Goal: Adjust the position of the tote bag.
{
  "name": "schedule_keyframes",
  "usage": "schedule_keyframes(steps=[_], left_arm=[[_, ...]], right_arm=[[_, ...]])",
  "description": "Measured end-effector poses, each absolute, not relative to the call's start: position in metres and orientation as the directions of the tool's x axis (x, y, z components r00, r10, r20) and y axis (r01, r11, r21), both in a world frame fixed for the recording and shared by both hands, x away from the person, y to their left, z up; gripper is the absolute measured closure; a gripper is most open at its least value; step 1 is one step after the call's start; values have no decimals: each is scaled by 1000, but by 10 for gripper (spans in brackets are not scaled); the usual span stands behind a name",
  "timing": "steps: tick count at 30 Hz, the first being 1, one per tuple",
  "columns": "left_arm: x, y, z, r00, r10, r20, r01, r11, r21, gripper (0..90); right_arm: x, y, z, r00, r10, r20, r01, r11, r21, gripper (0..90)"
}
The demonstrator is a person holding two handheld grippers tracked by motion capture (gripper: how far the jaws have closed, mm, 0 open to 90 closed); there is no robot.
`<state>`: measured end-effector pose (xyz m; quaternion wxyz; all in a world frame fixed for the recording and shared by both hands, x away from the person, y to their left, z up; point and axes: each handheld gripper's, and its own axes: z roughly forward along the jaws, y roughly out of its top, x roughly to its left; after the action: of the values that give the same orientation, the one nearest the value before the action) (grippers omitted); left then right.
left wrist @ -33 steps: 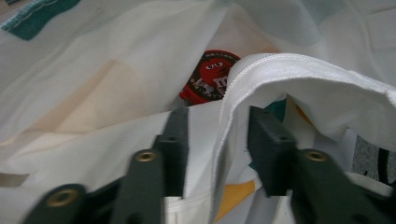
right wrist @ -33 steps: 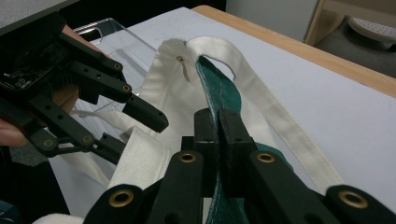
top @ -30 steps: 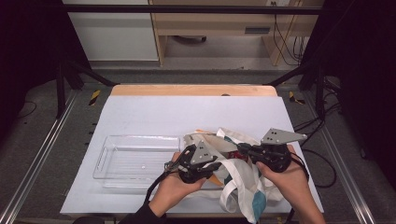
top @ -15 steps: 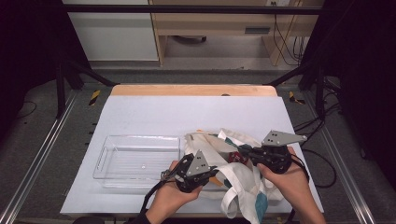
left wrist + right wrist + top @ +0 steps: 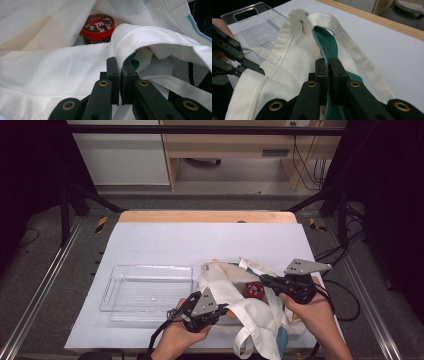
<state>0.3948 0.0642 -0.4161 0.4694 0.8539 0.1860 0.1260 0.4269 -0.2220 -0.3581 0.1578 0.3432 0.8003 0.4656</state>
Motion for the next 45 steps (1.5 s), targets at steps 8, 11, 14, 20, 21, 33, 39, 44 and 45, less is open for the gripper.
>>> schedule_keyframes(steps=[8,11,14,20,21,33,39,44,45], left_arm=[[391,65,-418,896,443,44,198,-484,852,875],[391,66,-418,895,444,44,198,-484,853,875],[391,65,-419,894,446,42,199,-479,855,875],[390,66,-419,893,447,43,198,-477,856,873],[389,67,-420,894,447,44,197,-479,856,873],[384,68,-423,895,443,52,192,-488,851,876],[383,69,-426,895,442,49,196,-491,849,877],[383,69,-427,895,443,47,199,-491,848,877],[383,69,-427,895,443,47,199,-492,848,877]], right_arm=[[427,-217,-355,-716,698,37,385,349,854,729],[427,-217,-354,-714,699,34,381,347,857,673],[427,-213,-353,-716,698,-4,368,382,848,572],[426,-208,-361,-712,699,-70,367,455,812,513],[426,-208,-361,-711,699,-78,364,460,810,523],[434,-227,-364,-637,756,-153,388,485,784,759],[457,-242,-363,-601,788,-137,419,456,785,824],[469,-248,-364,-594,796,-116,439,442,782,854],[470,-249,-364,-593,797,-114,442,440,782,856]])
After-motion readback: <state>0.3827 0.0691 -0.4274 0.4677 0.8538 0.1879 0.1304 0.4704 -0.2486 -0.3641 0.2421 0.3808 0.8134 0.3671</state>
